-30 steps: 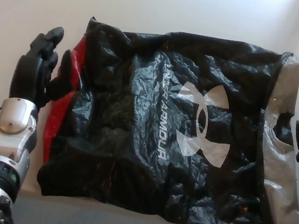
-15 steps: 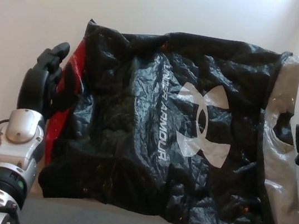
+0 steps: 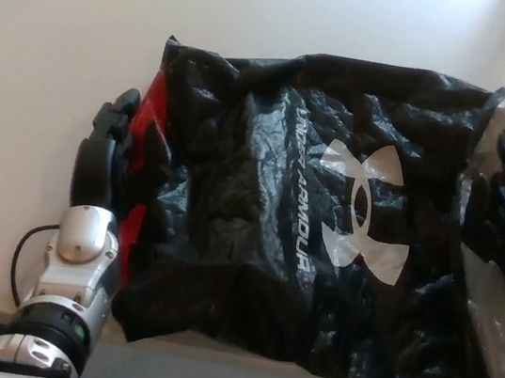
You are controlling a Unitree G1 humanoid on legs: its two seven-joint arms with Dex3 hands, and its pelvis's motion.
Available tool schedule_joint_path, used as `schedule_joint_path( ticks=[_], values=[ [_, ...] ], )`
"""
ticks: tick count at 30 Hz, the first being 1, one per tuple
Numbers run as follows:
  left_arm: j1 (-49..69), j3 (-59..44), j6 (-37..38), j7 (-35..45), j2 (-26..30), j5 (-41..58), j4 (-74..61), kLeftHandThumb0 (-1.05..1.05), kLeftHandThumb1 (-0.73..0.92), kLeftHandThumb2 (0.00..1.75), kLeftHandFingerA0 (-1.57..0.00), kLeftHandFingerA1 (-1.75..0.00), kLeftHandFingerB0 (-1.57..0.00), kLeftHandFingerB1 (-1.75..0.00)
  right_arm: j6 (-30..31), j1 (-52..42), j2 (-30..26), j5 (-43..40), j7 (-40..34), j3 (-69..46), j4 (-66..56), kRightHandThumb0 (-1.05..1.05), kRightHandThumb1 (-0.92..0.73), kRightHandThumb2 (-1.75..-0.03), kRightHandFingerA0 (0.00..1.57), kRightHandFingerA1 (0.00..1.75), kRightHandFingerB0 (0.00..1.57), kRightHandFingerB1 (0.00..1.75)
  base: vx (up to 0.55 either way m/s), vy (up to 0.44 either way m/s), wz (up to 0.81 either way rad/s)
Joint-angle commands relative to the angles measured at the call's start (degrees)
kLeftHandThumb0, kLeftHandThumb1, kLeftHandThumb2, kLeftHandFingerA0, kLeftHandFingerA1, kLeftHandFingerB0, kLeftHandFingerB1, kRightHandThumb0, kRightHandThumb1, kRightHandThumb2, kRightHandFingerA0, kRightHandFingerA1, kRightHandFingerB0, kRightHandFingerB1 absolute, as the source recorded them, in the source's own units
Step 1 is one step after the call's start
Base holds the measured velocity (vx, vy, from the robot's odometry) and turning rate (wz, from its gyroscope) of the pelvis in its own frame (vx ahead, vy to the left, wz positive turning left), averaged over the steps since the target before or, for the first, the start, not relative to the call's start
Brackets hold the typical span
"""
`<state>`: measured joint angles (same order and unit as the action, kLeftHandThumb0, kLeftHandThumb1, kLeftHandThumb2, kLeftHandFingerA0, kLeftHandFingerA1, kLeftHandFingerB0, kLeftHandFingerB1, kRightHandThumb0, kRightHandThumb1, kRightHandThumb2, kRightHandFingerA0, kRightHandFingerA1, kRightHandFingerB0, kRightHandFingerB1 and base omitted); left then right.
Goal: A plastic bag is kept in the middle of the desk and the robot uses both its hands to grab the bag from the left and right and brings its hands close together to compress the bag
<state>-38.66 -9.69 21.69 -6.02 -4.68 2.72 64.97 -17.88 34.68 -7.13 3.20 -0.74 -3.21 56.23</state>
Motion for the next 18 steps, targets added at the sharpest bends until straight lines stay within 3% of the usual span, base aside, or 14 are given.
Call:
schedule_joint_path(
  ticks=[1, 2, 3, 4, 7, 9, 10, 11, 13, 14, 15, 16, 17, 18],
  values=[
    [-0.7, -0.5, 0.9, -2.2, -2.4, 0.7, 0.1, -0.77, 0.92, 0.77, -0.02, -0.24, -0.06, -0.24, 0.2, 1.1, 1.8, -0.5, 1.1, 0.3, 1.8, -0.91, -0.88, -1.2, 0.0, 0.11, 0.0, 0.09, 0.0, 0.0, 0.0],
    [-0.9, -0.7, 1.0, -2.4, -2.6, 0.8, 0.3, -0.77, 0.92, 0.77, -0.02, -0.24, -0.06, -0.24, 0.0, 1.3, 2.0, -0.7, 1.1, 0.2, 2.3, -0.91, -0.88, -1.2, 0.0, 0.11, 0.0, 0.09, 0.0, 0.0, 0.0],
    [-0.9, -0.7, 1.1, -2.4, -2.7, 0.6, 0.5, -0.75, 0.78, 1.14, 0.0, -0.26, -0.08, -0.26, 0.1, 1.3, 2.3, -0.8, 1.0, 0.1, 2.9, -0.92, -0.9, -1.2, 0.0, 0.1, 0.0, 0.07, 0.0, 0.0, 0.0],
    [-0.8, -0.6, 1.1, -2.4, -2.7, 0.5, 0.6, -0.83, 0.82, 1.16, 0.0, -0.21, -0.14, -0.22, 0.1, 1.4, 2.5, -0.8, 1.0, 0.0, 3.3, -0.94, -0.9, -1.21, 0.0, 0.1, 0.0, 0.06, 0.0, 0.0, 0.0],
    [-0.7, -0.7, 1.9, -1.7, -2.5, 0.5, 0.9, -0.78, 0.82, 1.17, 0.0, -0.21, -0.1, -0.23, 0.8, 1.5, 2.6, -1.0, 0.9, -0.3, 4.3, -0.95, -0.9, -1.22, 0.0, 0.09, 0.0, 0.06, 0.0, 0.0, 0.0],
    [-0.7, -1.2, 2.3, -1.1, -2.5, 1.2, 1.1, -0.79, 0.8, 1.07, -0.03, -0.19, -0.01, -0.21, 0.7, 1.4, 2.5, -1.2, 0.7, -0.7, 4.8, -0.93, -0.9, -1.21, 0.0, 0.1, 0.0, 0.07, 0.0, 0.0, 0.0],
    [-0.6, -1.5, 2.6, -0.7, -2.6, 1.5, 1.2, -0.73, 0.92, 0.78, -0.01, -0.19, -0.04, -0.22, 0.7, 1.3, 2.4, -1.2, 0.6, -0.8, 5.0, -0.94, -0.91, -1.22, 0.0, 0.09, 0.0, 0.06, 0.0, 0.0, 0.0],
    [-0.4, -1.5, 2.7, -0.7, -2.5, 1.4, 1.1, -0.74, 0.8, 1.16, 0.0, -0.23, -0.09, -0.25, 0.7, 1.2, 2.3, -1.2, 0.6, -0.8, 5.2, -0.95, -0.91, -1.22, 0.0, 0.08, 0.0, 0.05, 0.0, 0.0, 0.0],
    [-0.2, -1.6, 2.9, -0.9, -2.4, 1.3, 1.1, -0.75, 0.81, 1.17, 0.0, -0.23, -0.09, -0.24, 0.7, 1.2, 2.2, -1.4, 0.7, -1.1, 5.3, -0.94, -0.91, -1.22, 0.0, 0.1, 0.0, 0.05, 0.0, 0.0, 0.0],
    [-0.2, -1.7, 2.7, -0.9, -2.4, 1.3, 1.1, -0.74, 0.92, 0.78, -0.02, -0.21, -0.04, -0.22, 0.9, 1.3, 2.2, -1.6, 0.8, -1.3, 5.1, -0.94, -0.9, -1.22, 0.0, 0.09, 0.0, 0.05, 0.0, 0.0, 0.0],
    [-0.2, -1.5, 2.6, -1.2, -2.4, 1.1, 1.1, -0.77, 0.81, 1.16, 0.0, -0.24, -0.12, -0.24, 0.9, 1.4, 2.4, -1.8, 1.0, -1.5, 5.0, -0.93, -0.9, -1.22, 0.0, 0.1, 0.0, 0.05, 0.0, 0.0, 0.0],
    [-0.2, -1.2, 2.6, -1.4, -2.4, 0.7, 1.2, -0.74, 0.92, 0.78, -0.03, -0.22, -0.05, -0.22, 1.0, 1.6, 2.6, -2.0, 1.0, -1.6, 4.9, -0.92, -0.91, -1.22, 0.0, 0.12, 0.0, 0.06, 0.0, 0.0, 0.0],
    [-0.2, -1.1, 2.7, -1.4, -2.5, 0.6, 1.3, -0.74, 0.92, 0.78, -0.03, -0.22, -0.05, -0.22, 1.1, 1.8, 2.8, -2.1, 1.0, -1.6, 4.9, -0.92, -0.91, -1.22, 0.0, 0.12, 0.0, 0.06, 0.0, 0.0, 0.0],
    [0.2, -0.4, 2.9, -1.7, -2.5, -0.1, 0.9, -0.77, 0.83, 1.17, 0.0, -0.24, -0.13, -0.24, 1.1, 2.1, 3.7, -2.1, 0.9, -1.5, 5.0, -0.93, -0.9, -1.22, 0.0, 0.14, 0.0, 0.06, 0.0, 0.0, 0.0]
  ],
)
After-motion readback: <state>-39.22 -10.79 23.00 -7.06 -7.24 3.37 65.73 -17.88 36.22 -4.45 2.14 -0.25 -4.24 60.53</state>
